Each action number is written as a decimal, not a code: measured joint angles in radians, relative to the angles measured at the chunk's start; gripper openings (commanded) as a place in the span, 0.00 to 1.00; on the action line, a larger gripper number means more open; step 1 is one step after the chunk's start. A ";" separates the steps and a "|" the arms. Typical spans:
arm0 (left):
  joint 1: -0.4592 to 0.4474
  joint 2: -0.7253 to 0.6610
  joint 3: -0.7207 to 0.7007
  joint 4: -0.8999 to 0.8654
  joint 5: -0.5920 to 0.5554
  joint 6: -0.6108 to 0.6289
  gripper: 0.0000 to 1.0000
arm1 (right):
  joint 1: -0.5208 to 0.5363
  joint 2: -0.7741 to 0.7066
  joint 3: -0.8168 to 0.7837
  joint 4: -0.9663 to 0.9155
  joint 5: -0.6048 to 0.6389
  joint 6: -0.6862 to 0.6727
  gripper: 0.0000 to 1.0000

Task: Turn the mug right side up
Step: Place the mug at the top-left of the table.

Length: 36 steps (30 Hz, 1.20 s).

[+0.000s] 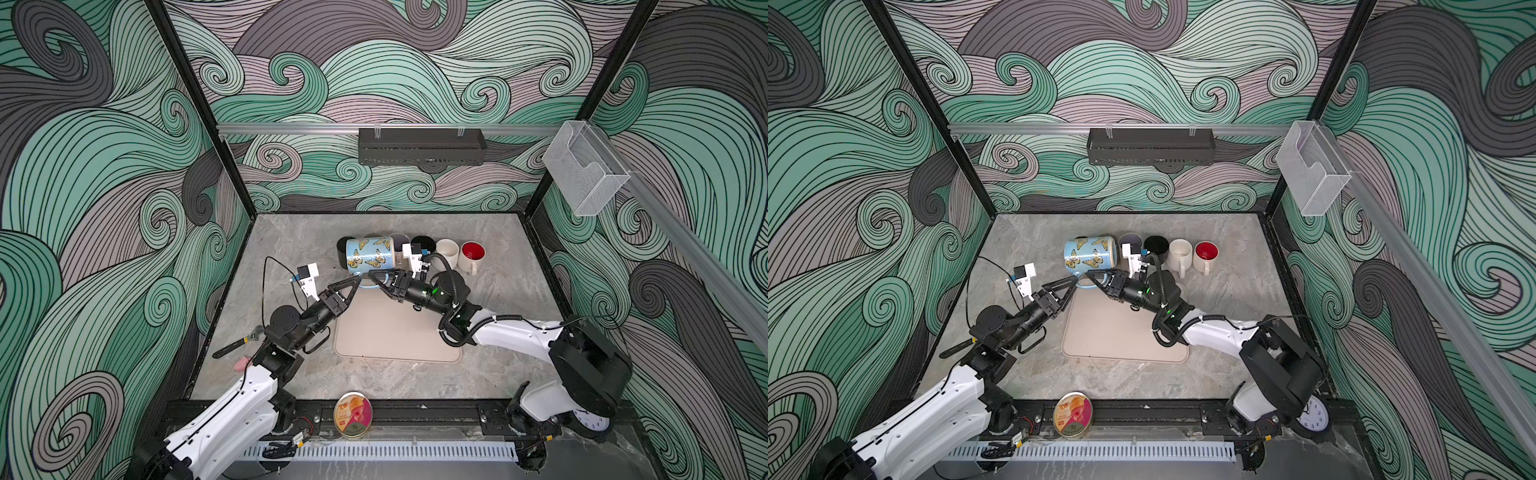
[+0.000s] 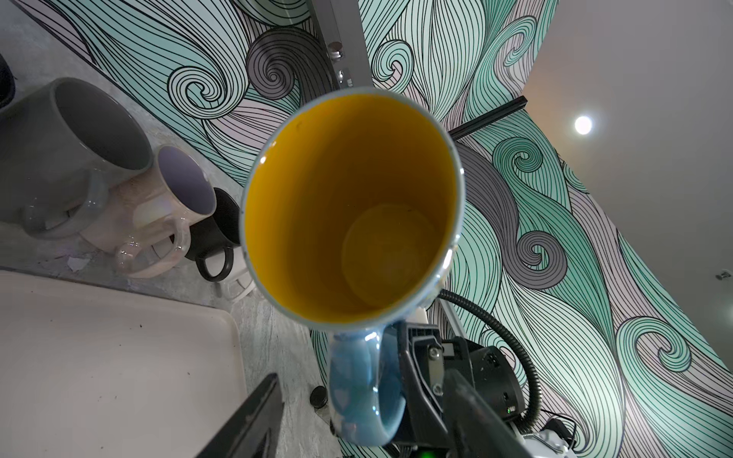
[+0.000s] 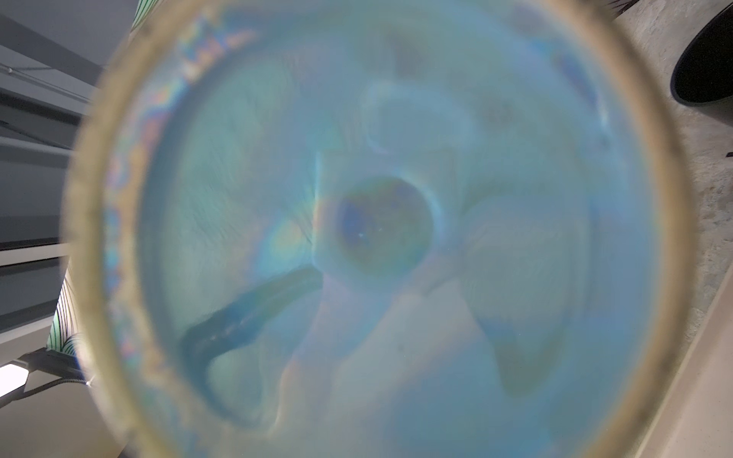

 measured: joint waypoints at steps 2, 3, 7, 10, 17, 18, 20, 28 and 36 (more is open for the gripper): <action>0.002 0.005 0.000 0.003 0.003 -0.005 0.60 | 0.006 0.000 0.000 0.001 -0.005 0.000 0.00; 0.006 0.006 0.000 0.003 0.005 -0.007 0.58 | 0.008 0.000 0.000 0.001 -0.008 0.000 0.00; 0.017 0.011 0.000 0.003 0.011 -0.014 0.53 | 0.019 0.004 0.000 0.006 -0.011 0.000 0.00; 0.025 0.020 0.009 0.002 0.018 -0.018 0.49 | 0.027 0.021 0.002 0.011 -0.014 0.000 0.00; 0.033 0.035 0.014 -0.004 0.034 -0.024 0.46 | 0.040 0.048 0.012 0.021 -0.015 0.004 0.00; 0.033 0.035 0.014 -0.004 0.036 -0.025 0.45 | 0.041 0.048 0.013 0.022 -0.015 0.005 0.00; 0.034 0.035 0.014 -0.002 0.037 -0.026 0.43 | 0.041 0.051 0.016 0.024 -0.016 0.008 0.00; 0.043 0.034 0.014 0.002 0.038 -0.037 0.34 | 0.043 0.057 0.031 0.029 -0.017 0.011 0.00; 0.052 0.034 0.014 0.010 0.038 -0.055 0.23 | 0.052 0.100 0.058 0.065 -0.022 0.011 0.00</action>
